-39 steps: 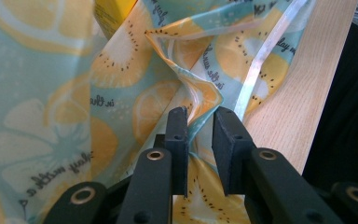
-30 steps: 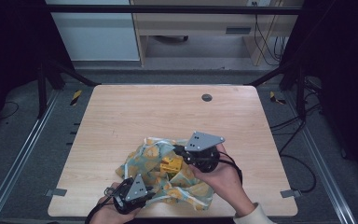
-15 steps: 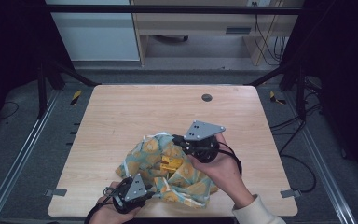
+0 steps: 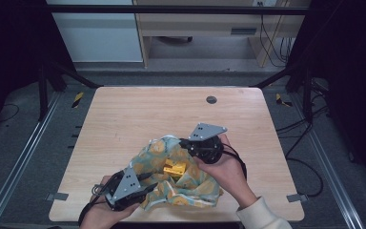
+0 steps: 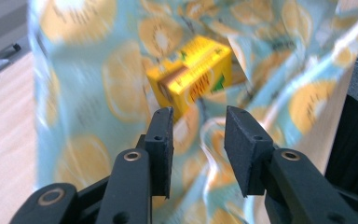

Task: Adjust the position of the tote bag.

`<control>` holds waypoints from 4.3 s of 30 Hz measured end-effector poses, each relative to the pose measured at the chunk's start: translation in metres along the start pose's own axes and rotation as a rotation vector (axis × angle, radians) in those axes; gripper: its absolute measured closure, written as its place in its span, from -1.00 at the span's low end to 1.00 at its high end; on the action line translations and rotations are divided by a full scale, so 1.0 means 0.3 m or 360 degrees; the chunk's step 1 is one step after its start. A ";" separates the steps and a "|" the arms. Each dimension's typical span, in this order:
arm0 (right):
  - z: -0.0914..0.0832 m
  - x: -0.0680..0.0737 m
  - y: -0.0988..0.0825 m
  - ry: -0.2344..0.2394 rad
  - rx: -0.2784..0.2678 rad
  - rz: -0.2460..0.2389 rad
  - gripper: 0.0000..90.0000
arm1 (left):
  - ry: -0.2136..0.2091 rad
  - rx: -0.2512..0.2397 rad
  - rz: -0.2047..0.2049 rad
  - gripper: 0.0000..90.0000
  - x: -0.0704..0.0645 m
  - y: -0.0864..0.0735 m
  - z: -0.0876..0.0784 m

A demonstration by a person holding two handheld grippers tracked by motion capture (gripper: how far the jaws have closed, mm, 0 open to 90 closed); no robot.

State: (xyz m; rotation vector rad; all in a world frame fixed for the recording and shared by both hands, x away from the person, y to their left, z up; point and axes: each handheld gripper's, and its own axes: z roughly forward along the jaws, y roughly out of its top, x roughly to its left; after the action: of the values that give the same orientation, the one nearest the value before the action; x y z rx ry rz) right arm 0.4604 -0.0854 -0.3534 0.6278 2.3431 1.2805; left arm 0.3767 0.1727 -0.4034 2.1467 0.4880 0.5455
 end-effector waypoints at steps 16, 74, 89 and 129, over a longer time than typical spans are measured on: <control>0.010 -0.001 0.003 0.0008 -0.0004 0.0007 0.99 | -0.0126 0.0107 0.0090 0.00 0.055 -0.039 0.165; 0.198 -0.339 -0.156 -0.0256 0.0276 0.0331 1.00 | -0.0185 0.0159 0.0259 1.00 -0.015 -0.073 0.092; 0.233 -0.391 -0.220 -0.0309 0.0335 0.0370 1.00 | -0.0239 0.0242 0.0250 1.00 -0.027 -0.100 0.125; 0.385 -0.427 -0.257 -0.0412 0.0378 0.0434 1.00 | -0.0382 0.0359 0.0328 1.00 -0.105 -0.105 0.183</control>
State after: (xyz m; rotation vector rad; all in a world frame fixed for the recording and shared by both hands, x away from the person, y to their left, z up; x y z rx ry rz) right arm 0.6124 -0.1156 -0.4611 1.1504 2.2625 0.9598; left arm 0.3755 0.1389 -0.4657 2.4574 0.2031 0.3496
